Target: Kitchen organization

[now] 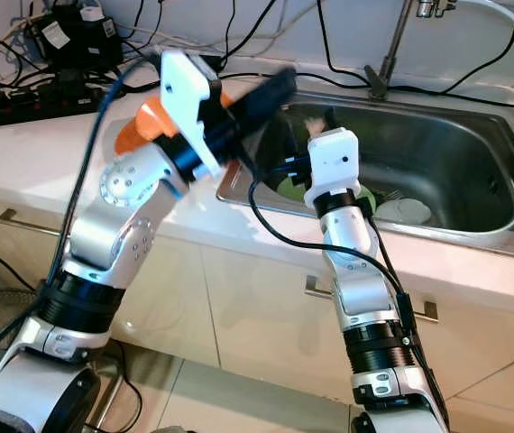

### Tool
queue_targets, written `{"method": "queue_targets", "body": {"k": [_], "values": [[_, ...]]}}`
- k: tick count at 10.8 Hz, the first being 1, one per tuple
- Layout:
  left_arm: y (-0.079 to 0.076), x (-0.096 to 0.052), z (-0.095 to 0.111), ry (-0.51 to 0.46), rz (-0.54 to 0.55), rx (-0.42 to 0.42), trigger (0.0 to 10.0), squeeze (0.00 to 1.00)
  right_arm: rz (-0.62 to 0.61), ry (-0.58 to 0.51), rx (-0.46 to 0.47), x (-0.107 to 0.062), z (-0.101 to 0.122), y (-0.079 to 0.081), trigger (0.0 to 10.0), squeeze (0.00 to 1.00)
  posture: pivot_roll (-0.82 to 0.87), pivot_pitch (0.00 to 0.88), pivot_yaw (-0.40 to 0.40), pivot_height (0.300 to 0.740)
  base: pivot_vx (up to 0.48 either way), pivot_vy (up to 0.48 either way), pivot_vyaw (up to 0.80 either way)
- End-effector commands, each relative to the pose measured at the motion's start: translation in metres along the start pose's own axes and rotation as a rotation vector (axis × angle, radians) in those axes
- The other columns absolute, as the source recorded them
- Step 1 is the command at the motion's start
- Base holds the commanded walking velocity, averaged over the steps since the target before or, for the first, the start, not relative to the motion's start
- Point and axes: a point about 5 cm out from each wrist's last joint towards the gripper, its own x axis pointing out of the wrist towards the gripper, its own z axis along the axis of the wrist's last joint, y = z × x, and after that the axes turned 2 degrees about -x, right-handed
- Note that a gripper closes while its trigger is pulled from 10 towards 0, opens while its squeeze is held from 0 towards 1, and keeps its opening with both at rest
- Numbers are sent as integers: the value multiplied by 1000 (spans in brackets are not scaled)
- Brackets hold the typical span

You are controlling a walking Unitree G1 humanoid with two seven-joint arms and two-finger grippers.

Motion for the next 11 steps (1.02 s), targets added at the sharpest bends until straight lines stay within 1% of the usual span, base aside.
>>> {"method": "queue_targets", "body": {"k": [1,4,5,6,11], "values": [[-5,1,5,-14,-39,-7,10000,0,6,-32,-1,0,7,3,10000,0,166,33,50,740,0,0,0],[-8,1,4,3,-59,-16,10000,0,13,-42,1,2,9,6,10000,0,170,18,52,740,0,0,0],[-7,1,4,8,-59,-13,10000,0,8,-38,3,1,8,6,4588,0,171,13,52,740,0,0,0],[-7,0,3,15,-60,-13,10000,0,0,-35,13,1,8,5,0,0,172,11,53,740,0,0,0],[-5,0,2,29,-51,0,10000,0,-4,-33,13,2,8,3,0,0,173,18,54,740,0,0,0]]}}
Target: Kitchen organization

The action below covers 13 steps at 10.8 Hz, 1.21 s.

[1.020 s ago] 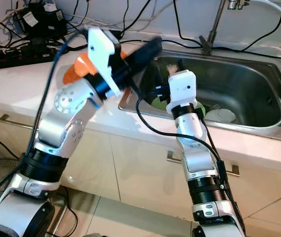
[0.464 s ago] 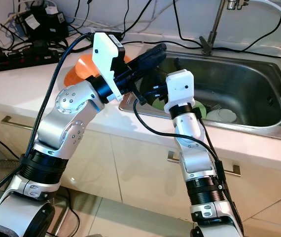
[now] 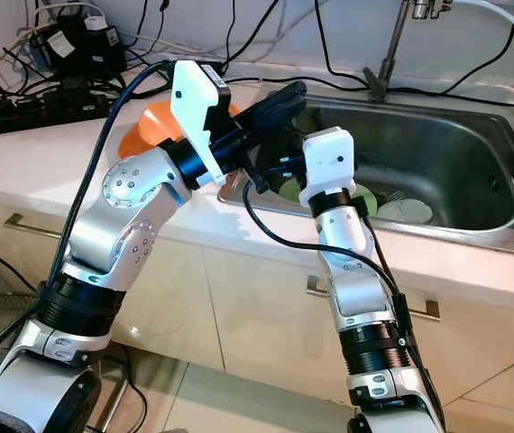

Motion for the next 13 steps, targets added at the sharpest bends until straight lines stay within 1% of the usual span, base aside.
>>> {"method": "queue_targets", "body": {"k": [1,5,6,7,10,12,13], "values": [[1,-1,2,7,-2,15,10000,0,-15,-9,6,1,2,-3,0,0,173,24,53,740,0,0,0],[4,-2,-1,26,27,20,10000,0,-20,4,1,0,0,-5,0,0,174,34,49,740,0,0,0],[5,-2,-3,32,33,15,10000,584,-21,7,-1,0,-1,-6,0,0,173,34,47,740,0,0,0],[5,-2,-4,38,40,7,10000,1000,-20,11,-5,-1,-2,-6,0,0,172,32,44,740,0,0,0],[8,-4,-4,31,56,-8,10000,1000,-26,27,-10,-2,-5,-9,0,0,173,21,42,740,0,0,0],[12,-6,6,-38,84,-73,10000,1000,-28,41,-9,-2,-8,-9,0,0,176,10,39,740,0,0,0],[16,-8,14,-97,112,-132,10000,1000,-36,57,-5,-2,-11,-10,0,0,179,4,36,740,0,0,0]]}}
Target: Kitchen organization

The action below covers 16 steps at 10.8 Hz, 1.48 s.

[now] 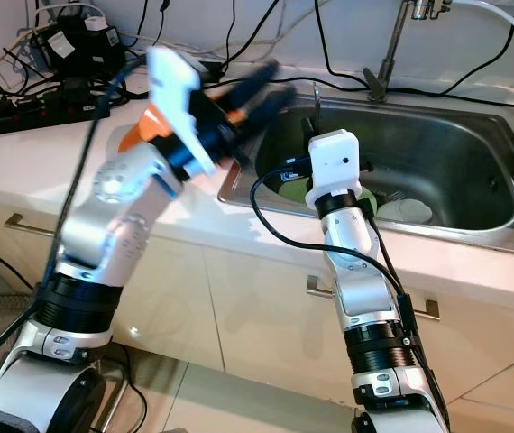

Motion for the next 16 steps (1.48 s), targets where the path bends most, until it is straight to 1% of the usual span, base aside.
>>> {"method": "queue_targets", "body": {"k": [1,2,3,4,6,7,8,9,10,11,12,13,14,16], "values": [[3,-2,11,-48,24,-19,10000,0,-25,32,4,1,-5,-6,0,0,182,0,33,740,0,0,0],[14,-11,9,-52,106,-43,10000,0,-75,63,-14,3,-9,-19,0,0,183,0,30,740,0,0,0],[20,-24,-3,14,159,-24,10000,0,-123,92,-13,6,-13,-33,10000,0,181,0,23,740,0,0,0],[21,-36,-15,90,177,8,10000,0,-145,115,2,10,-16,-40,10000,0,183,0,21,740,0,0,0],[18,-56,-35,211,185,17,10000,0,-160,168,13,16,-23,-47,10000,0,192,0,8,740,0,0,0],[9,-74,-61,378,154,38,10000,0,-123,226,74,26,-31,-40,10000,0,199,0,0,740,0,0,0],[2,-79,-72,427,136,28,10000,0,-102,260,85,30,-37,-33,10000,0,206,0,-7,740,0,0,0],[-10,-81,-80,443,126,-1,10000,0,-78,320,138,33,-46,-21,10000,0,213,0,-11,740,0,0,0],[-16,-80,-83,448,119,-14,10000,0,-65,356,169,33,-51,-14,10000,0,227,0,-18,740,0,0,0],[-27,-81,-85,455,108,-25,10000,0,-43,404,189,32,-59,-3,10000,0,249,0,-23,740,0,0,0],[-32,-84,-86,461,107,-34,10000,0,-13,432,186,31,-63,6,10000,0,262,0,-24,740,0,0,0],[-41,-90,-87,484,105,-49,10000,0,20,470,192,26,-70,19,10000,0,288,6,-23,740,0,0,0],[-43,-92,-88,492,106,-54,10000,0,17,482,198,24,-73,21,10000,0,291,9,-22,740,0,0,0],[-48,-97,-86,511,122,-64,10000,0,18,497,199,20,-77,23,10000,0,300,49,-22,740,0,0,0]]}}
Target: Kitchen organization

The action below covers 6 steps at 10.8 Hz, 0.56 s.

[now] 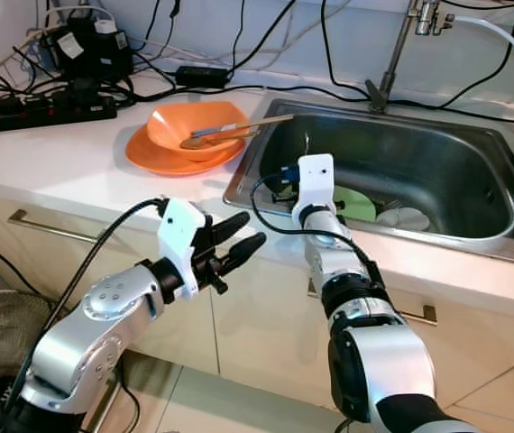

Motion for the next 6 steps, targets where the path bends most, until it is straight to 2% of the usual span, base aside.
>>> {"method": "queue_targets", "body": {"k": [1,3,4,5,6], "values": [[-2,-5,-3,24,13,-3,10000,0,3,-5,-5,1,2,1,10000,0,299,74,-24,740,0,0,0],[0,-8,-4,36,35,-15,10000,0,5,-3,-9,1,1,1,10000,0,296,95,-27,740,0,0,0],[0,-8,-3,37,43,-20,10000,0,8,0,-6,1,0,2,10000,886,298,104,-28,740,0,0,0],[0,-8,-3,40,47,-23,10000,0,10,0,-10,1,-1,4,10000,890,299,109,-29,740,0,0,0],[0,-9,-3,43,50,-24,10000,0,11,-1,-14,1,0,4,10000,145,300,111,-29,740,0,0,0]]}}
